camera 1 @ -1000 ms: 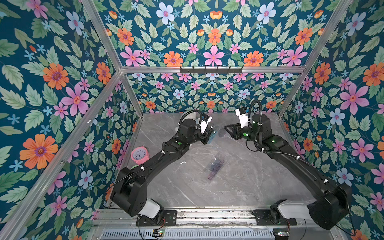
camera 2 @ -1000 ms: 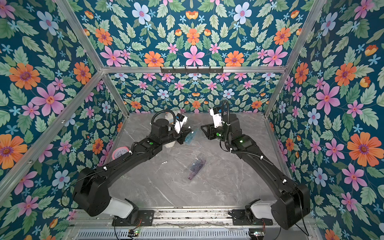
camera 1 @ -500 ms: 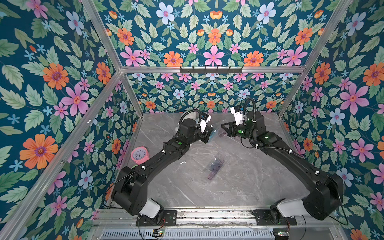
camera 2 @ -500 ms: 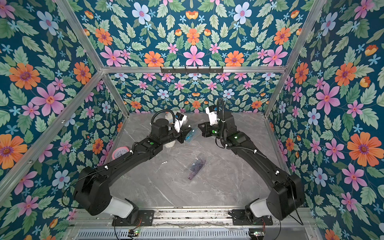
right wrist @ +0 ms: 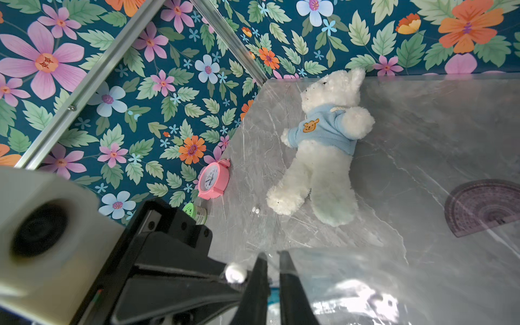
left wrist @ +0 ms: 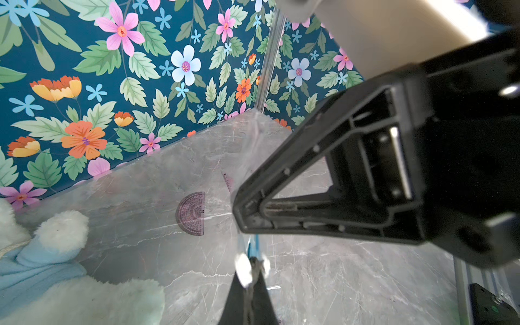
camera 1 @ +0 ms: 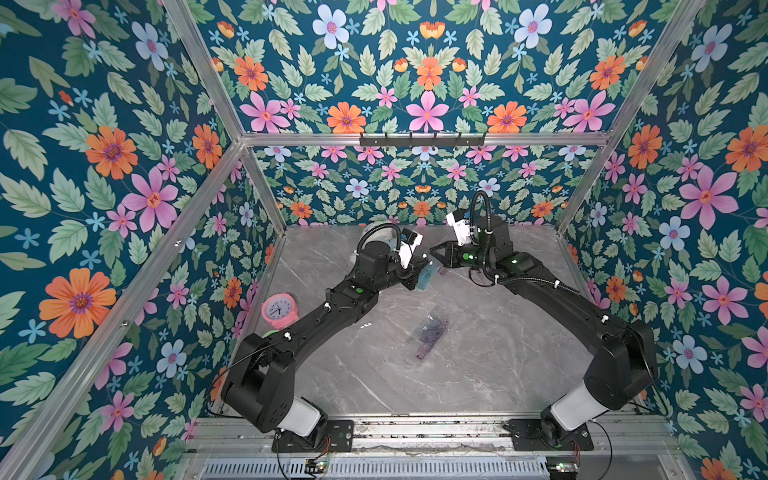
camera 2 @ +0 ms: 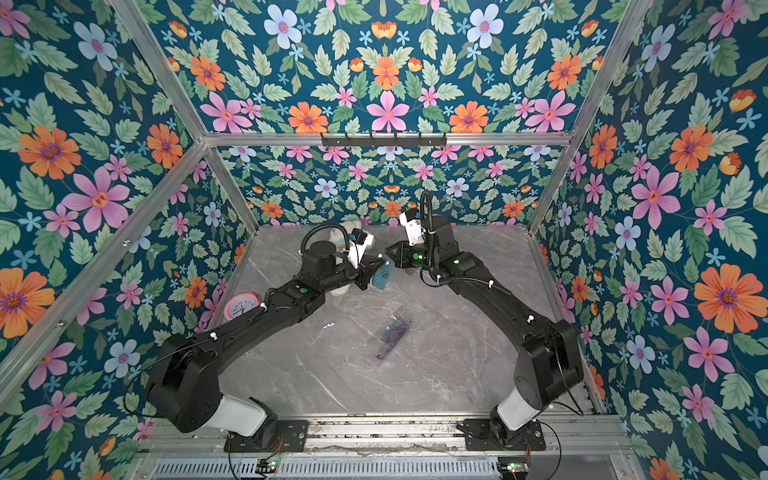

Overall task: Open the ruler set and take out the ruler
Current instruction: Take out the ruler from the ruler set bag.

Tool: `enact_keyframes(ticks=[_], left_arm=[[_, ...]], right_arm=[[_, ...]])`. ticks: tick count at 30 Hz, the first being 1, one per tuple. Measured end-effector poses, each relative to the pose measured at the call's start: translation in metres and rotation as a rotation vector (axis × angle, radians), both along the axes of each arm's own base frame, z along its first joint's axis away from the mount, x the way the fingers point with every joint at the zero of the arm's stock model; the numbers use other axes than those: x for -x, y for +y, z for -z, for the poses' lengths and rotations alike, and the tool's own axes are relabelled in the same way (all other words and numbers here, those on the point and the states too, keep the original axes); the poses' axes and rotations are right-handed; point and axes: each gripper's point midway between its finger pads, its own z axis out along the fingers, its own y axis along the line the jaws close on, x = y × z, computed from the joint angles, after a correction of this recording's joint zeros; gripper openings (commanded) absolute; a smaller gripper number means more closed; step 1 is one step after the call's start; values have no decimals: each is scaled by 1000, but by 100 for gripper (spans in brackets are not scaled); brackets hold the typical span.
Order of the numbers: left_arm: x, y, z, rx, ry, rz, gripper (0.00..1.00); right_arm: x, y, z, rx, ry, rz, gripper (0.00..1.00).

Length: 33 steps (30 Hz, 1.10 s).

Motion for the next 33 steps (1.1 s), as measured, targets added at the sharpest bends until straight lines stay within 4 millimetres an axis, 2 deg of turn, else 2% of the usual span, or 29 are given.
enact_keyframes(ticks=[11,16,20,24,29,33], left_arm=[[6,5,-4,22,-20,-5,0],[7,6,-6,31,-36,-9,0],[8,9,-5,34,-44,-17,0],[7,12,-2,32,-48,-38,0],[4,14,-8,47,-78,-60,0],[1,13,-6,51,-85,-62,0]], right_arm=[[-4,2,16,31,57,4,28],[-5,1,15,37,65,10,32],[-8,0,20,25,101,12,32],[-12,-4,35,16,194,38,32],[-15,-2,25,-4,232,49,31],[-16,-1,28,-12,279,62,31]])
